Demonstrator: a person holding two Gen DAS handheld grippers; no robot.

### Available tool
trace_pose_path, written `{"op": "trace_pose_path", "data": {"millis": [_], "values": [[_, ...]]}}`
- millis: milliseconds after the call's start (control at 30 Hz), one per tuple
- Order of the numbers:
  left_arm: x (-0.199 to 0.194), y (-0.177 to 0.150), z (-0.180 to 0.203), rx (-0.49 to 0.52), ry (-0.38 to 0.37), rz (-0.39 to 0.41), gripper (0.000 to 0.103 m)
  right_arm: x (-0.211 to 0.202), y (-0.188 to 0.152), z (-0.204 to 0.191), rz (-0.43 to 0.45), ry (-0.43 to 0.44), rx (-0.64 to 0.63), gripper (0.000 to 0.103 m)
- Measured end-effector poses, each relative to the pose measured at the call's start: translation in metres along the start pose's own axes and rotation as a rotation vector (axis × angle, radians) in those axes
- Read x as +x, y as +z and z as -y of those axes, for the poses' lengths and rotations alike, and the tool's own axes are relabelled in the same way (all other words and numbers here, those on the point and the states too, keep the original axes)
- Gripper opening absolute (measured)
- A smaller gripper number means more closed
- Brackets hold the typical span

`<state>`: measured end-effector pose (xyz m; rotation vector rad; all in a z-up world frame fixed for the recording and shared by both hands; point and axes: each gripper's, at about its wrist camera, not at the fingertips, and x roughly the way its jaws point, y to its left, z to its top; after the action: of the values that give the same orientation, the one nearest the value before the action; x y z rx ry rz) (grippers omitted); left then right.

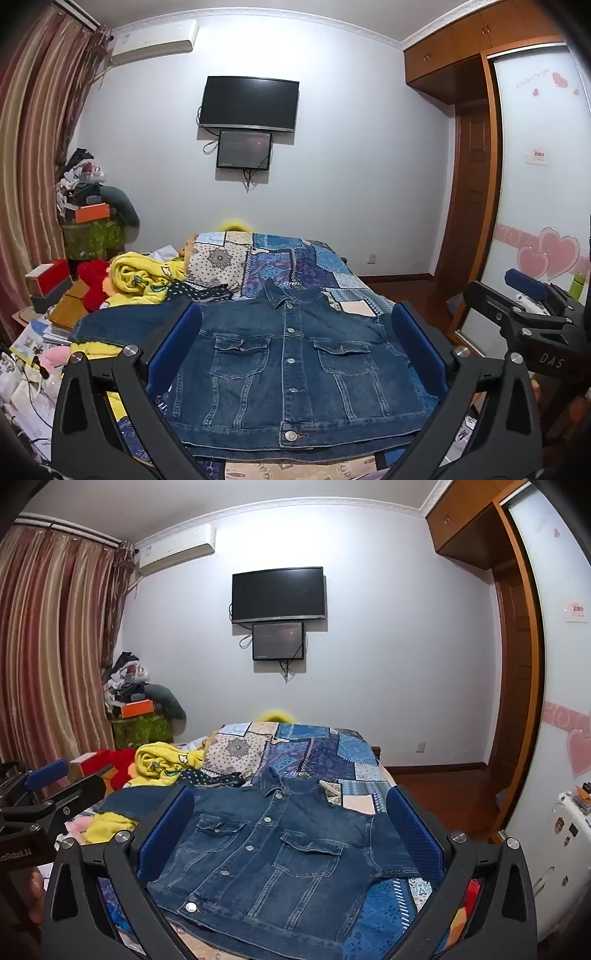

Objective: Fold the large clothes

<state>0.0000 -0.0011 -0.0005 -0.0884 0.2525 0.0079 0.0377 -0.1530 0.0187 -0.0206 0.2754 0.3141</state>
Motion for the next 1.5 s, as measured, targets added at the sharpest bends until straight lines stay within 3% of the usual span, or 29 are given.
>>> {"op": "trace_pose_path", "data": {"millis": [1500], "values": [[0.003, 0.001, -0.005, -0.009, 0.017, -0.007, 0.103, 0.008, -0.005, -0.009, -0.014, 0.007, -0.005, 0.103]]}}
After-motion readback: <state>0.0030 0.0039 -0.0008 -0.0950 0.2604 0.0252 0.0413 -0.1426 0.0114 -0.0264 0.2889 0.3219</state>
